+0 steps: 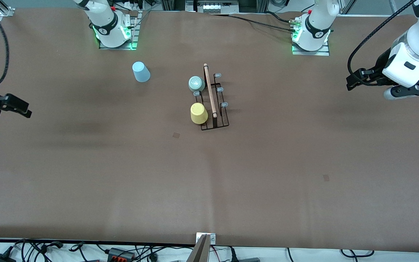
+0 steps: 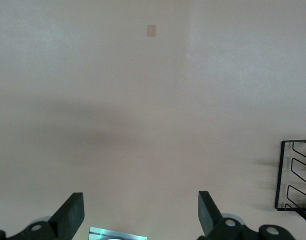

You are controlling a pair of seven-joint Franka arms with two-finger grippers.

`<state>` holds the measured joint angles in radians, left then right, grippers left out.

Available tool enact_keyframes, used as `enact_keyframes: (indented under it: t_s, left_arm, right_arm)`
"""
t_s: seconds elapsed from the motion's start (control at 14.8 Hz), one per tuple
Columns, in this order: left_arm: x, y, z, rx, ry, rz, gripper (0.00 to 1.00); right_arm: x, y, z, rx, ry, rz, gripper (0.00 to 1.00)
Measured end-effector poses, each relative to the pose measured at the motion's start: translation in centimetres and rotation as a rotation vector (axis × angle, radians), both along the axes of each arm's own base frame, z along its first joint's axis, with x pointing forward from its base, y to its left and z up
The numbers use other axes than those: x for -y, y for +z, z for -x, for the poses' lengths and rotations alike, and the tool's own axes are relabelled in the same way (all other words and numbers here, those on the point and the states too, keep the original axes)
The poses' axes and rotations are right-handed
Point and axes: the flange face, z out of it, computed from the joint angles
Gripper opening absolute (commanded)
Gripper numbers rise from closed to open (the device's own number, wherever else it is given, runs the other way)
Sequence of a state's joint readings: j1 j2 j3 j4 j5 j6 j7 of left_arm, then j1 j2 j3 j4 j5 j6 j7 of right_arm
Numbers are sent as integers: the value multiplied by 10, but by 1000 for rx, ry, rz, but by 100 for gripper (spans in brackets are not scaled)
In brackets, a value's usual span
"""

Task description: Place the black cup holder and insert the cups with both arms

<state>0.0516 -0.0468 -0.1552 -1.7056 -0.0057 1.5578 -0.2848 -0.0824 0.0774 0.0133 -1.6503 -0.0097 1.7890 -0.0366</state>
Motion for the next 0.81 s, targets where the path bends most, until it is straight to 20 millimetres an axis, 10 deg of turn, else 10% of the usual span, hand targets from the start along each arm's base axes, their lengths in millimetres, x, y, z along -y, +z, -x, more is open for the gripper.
enact_keyframes:
  t_s: [0.81]
  left_arm:
    - [0, 0, 0, 0, -7, 1, 100]
  right_arm:
    - [-7, 11, 25, -40, 12, 0, 100]
